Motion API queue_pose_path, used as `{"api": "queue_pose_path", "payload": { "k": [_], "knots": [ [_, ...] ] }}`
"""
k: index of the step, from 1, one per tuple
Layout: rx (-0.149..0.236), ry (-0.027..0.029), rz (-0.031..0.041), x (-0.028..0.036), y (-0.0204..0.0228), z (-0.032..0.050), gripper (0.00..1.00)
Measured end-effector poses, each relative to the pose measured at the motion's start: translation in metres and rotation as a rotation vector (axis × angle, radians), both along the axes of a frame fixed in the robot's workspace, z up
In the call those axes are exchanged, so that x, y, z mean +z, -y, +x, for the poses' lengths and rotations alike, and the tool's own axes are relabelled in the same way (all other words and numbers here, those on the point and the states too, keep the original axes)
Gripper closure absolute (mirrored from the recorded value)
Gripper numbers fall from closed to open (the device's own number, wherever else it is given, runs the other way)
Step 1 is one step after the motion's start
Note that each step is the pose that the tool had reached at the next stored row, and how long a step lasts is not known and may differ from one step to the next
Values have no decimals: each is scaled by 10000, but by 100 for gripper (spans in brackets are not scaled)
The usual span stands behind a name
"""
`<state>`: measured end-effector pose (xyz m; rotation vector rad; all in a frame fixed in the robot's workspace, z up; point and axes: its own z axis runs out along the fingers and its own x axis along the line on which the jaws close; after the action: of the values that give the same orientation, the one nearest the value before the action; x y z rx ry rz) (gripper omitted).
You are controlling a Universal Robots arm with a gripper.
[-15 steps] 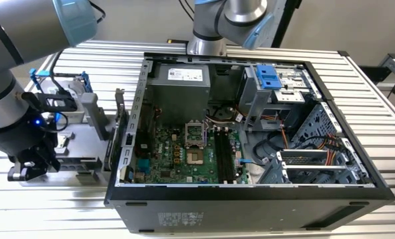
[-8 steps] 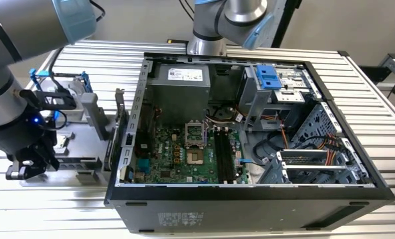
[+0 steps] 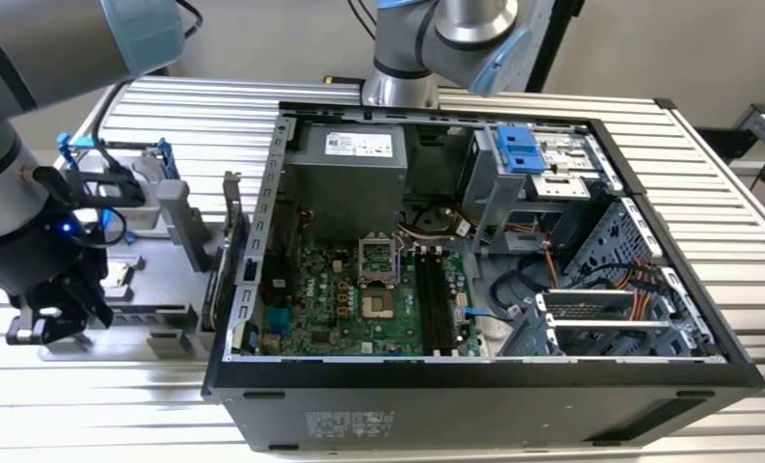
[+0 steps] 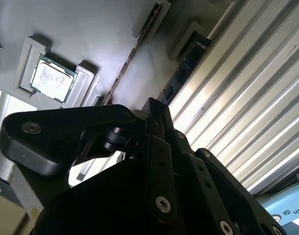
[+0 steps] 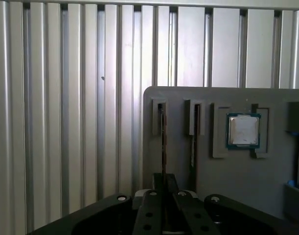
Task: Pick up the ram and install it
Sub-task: 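Pick up the ram and move it above insertion slot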
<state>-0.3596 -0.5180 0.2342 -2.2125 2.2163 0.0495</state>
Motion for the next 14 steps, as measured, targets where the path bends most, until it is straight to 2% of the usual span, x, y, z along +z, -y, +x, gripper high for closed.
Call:
{"api": "queue_pose_path", "payload": {
  "k": [14],
  "knots": [
    [1, 0, 0, 104, 0, 0, 100]
  ]
}}
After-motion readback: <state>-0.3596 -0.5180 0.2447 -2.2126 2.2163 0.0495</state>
